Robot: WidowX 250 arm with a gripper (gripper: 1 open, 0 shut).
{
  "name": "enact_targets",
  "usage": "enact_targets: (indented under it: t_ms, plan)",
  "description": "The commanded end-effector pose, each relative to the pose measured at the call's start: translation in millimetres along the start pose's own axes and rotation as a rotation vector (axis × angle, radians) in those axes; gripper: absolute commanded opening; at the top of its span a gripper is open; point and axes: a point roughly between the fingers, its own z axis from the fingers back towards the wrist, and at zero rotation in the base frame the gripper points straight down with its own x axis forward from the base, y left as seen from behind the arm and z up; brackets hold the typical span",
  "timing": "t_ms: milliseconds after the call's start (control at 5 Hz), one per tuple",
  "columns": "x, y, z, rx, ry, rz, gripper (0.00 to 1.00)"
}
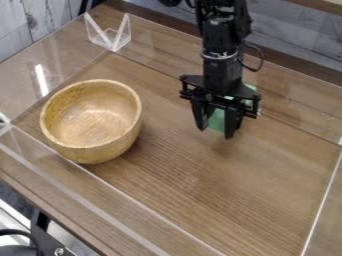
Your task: Put green stick into wooden bowl
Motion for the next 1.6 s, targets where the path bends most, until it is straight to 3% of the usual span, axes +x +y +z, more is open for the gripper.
enact_targets:
  t_ms: [0,200,400,800,1000,1400]
  plan:
    - [6.4,0,29.1,-0.019,-0.072,0.004,0.00]
    - [7.9,1,48.8,-0.038,-0.109,0.019,0.00]
    - [9.2,10,80.6,-0.064,-0.163,0.040,0.00]
    - [-0.7,69,132.5,-0.062,-0.236,0.096,0.00]
    - [-14.2,108,133.8,-0.045,-0.221,0.102,0.00]
    - [-11.6,39,101.3,-0.035,-0.199,0.002,0.00]
